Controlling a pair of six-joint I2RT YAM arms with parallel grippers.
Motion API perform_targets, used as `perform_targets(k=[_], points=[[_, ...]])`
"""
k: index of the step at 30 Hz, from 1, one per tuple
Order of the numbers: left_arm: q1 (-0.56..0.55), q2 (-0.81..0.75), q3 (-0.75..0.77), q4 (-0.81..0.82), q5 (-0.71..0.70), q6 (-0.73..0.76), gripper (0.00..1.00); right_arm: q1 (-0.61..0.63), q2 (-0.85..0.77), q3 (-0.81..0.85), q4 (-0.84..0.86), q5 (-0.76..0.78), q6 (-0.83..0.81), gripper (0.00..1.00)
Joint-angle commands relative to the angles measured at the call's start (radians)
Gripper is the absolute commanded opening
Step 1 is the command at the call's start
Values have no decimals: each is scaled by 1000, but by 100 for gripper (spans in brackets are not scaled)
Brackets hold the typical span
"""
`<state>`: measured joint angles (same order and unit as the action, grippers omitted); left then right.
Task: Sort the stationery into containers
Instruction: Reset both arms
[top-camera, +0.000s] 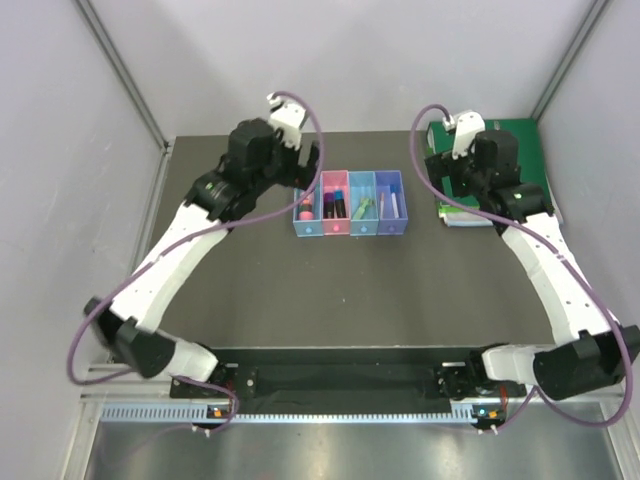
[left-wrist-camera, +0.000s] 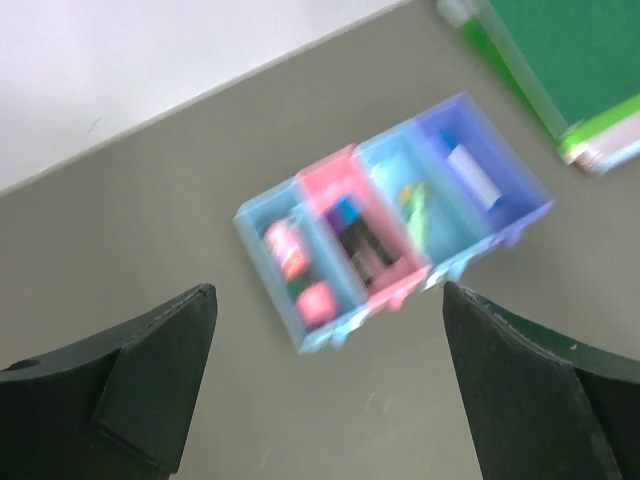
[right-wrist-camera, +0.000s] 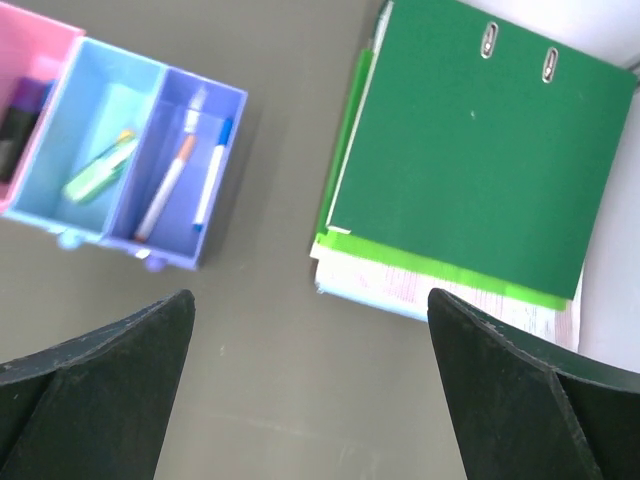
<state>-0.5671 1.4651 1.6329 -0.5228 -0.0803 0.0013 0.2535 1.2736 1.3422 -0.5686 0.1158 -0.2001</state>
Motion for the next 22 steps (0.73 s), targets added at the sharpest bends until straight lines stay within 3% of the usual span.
perform_targets(k=[1, 4, 7, 22], points=[[10, -196, -198, -147, -217, 83, 99, 12, -137, 84, -129, -155, -7, 100], [15, -375, -344, -132, -350, 101, 99, 12, -223, 61, -140, -209, 7, 100], [24, -530, -415, -147, -357, 89, 99, 12, -289, 42, -164, -231, 7, 100], [27, -569, -449, -155, -320, 88, 99, 12, -408, -14, -212, -205, -25, 99]])
